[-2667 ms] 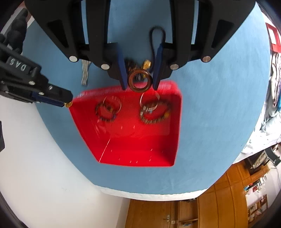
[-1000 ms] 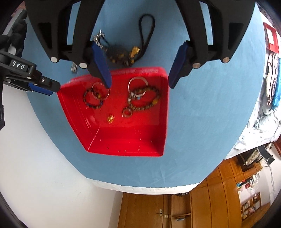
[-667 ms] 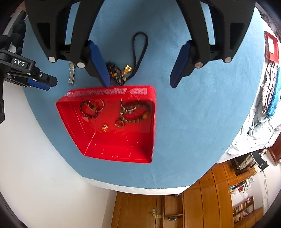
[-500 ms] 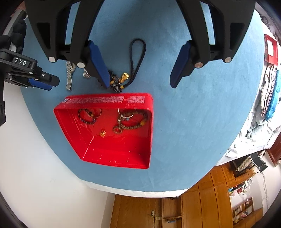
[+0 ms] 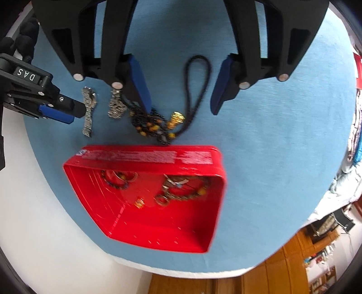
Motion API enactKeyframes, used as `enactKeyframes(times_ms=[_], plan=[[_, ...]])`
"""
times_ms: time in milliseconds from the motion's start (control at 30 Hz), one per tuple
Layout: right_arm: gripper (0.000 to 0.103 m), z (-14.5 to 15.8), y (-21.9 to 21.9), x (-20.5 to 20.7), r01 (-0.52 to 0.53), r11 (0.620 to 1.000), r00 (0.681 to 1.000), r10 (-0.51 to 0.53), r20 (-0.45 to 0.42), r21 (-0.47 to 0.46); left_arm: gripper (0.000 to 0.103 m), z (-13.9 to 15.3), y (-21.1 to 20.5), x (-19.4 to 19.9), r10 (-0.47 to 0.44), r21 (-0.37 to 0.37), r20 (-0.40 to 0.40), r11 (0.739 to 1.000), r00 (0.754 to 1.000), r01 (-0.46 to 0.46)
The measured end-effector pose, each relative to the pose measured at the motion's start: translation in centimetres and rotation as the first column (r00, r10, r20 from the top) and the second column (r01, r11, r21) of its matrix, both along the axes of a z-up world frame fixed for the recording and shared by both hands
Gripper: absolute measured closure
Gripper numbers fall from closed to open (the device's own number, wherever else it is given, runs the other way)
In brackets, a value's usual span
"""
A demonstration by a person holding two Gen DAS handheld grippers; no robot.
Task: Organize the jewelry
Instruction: 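Move the left tool toward the black beaded necklace while the right tool approaches the steel watch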
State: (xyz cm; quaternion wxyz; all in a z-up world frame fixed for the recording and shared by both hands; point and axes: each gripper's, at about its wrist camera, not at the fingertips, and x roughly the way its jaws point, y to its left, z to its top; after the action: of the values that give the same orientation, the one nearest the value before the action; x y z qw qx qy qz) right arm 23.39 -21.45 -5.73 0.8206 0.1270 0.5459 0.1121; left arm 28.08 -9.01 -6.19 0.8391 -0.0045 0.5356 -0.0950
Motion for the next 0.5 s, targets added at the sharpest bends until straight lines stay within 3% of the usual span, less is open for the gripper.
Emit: enactKeyframes(times_ms=[367, 500], plan=[[0.059, -1.2, -1.3, 0.0, -0.003, 1.0, 1.0, 0.003, -0.012, 0.009, 0.061, -2.8, -3.0, 2.1, 0.008, 0.002, -0.08, 1.0, 0.997, -0.008], [0.059, -1.7, -1.6, 0.2, -0.005, 1.0, 1.0, 0.005, -0.018, 0.013, 0.072, -3.5, -3.7, 2.8, 0.005, -0.01, -0.107, 1.0, 0.994, -0.006]])
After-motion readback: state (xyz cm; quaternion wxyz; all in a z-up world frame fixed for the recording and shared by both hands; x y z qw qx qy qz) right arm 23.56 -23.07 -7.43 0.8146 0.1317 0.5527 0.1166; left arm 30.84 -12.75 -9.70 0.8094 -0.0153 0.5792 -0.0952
